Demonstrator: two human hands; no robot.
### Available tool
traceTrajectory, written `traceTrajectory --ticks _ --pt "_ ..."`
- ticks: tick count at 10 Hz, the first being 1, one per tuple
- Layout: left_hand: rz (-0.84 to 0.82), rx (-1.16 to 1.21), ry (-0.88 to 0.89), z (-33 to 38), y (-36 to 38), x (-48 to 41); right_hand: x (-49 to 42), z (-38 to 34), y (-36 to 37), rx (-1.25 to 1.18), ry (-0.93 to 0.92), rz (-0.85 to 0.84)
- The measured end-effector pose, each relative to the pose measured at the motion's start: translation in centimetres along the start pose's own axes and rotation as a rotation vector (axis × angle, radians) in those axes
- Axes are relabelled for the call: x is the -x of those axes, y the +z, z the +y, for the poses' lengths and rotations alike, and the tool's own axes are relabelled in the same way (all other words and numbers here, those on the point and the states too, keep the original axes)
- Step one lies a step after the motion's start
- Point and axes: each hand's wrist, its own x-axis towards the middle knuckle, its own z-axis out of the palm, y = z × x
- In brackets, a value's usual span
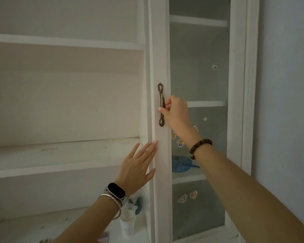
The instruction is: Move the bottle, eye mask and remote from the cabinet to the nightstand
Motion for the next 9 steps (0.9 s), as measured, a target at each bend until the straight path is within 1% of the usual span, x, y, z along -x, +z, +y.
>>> traceTrajectory --ticks 1,2,3,7,8,9 --pt "0.010 -0.029 0.012 -0.2 0.4 0.0 -0.2 0.4 -0.1 -0.034 -0.007 -0.019" --pt "-0.017 -0.063 0.005 -0.5 0.7 -0.4 -0.7 0.5 0.6 -0.019 0.003 -0.012" --pt "-0.055 -0.069 -0.031 -0.5 1.0 -0.9 -1.0 0.7 1.7 -0.003 0.015 0.024" --pt "-0.037 -0.085 -0.064 0.1 0.7 -0.8 -0.8 0.5 1.8 0.003 0.031 0.047" --pt "-0.031 -0.031 -0.058 0.4 0.1 -0.4 0.4 0.5 1.2 -0.006 0.005 0.030" --pt "0.022 0.056 -0.114 0.6 -1.0 0.6 3.0 0.6 -0.7 0.028 -0.041 0.037"
